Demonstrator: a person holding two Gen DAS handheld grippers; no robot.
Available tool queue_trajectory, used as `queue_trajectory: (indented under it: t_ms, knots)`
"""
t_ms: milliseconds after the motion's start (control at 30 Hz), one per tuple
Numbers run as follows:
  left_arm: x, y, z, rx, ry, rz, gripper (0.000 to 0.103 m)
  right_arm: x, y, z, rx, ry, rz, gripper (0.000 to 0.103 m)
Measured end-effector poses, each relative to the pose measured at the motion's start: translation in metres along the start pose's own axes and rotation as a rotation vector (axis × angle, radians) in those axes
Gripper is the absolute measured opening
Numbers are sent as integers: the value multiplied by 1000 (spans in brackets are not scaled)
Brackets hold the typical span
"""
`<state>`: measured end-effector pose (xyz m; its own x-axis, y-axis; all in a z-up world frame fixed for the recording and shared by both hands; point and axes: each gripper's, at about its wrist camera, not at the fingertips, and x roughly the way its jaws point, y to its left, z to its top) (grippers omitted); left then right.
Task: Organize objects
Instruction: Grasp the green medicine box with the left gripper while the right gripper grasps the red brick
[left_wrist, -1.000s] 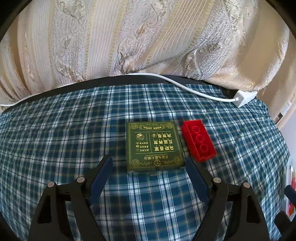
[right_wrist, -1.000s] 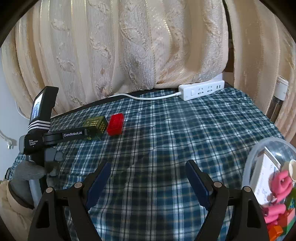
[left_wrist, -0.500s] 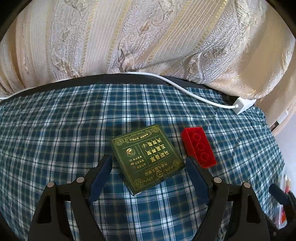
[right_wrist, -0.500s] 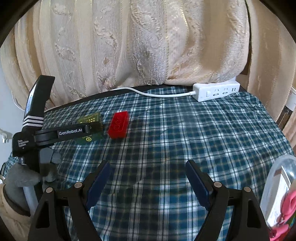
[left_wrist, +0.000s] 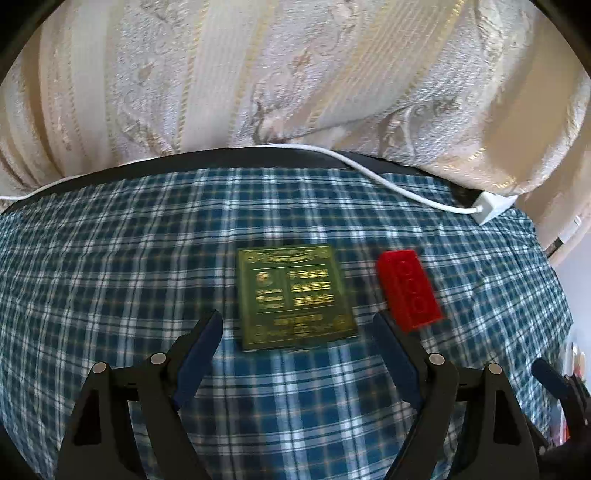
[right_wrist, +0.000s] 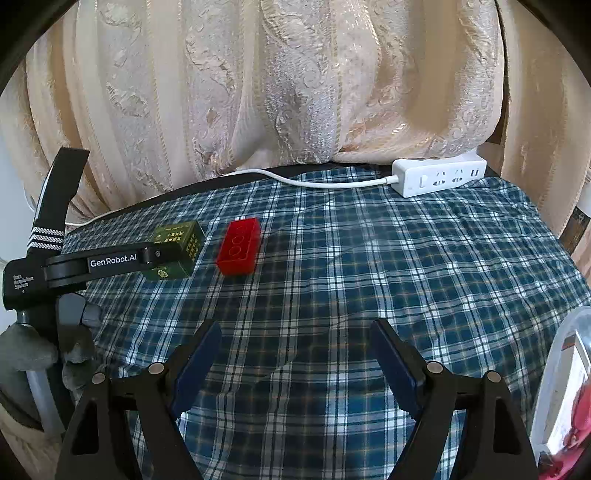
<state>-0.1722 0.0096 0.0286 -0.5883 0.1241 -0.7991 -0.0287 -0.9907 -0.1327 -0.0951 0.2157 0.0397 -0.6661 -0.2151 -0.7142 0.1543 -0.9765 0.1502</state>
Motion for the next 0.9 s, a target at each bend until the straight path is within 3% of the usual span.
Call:
queue_trajectory:
  t_ms: [367, 467, 667, 900]
  knots:
    - [20, 9, 6, -39, 7, 9, 82, 14, 7, 8, -25, 10, -7, 86]
    - [21, 11, 6, -27, 9, 1, 68, 20, 10, 11, -31, 15, -4, 86]
    - [12, 13, 4, -17, -10, 4, 68, 32, 17, 20, -55, 15, -4, 86]
    - [-1, 24, 9, -36, -60, 70, 68, 57, 31, 36, -88, 37, 12, 86]
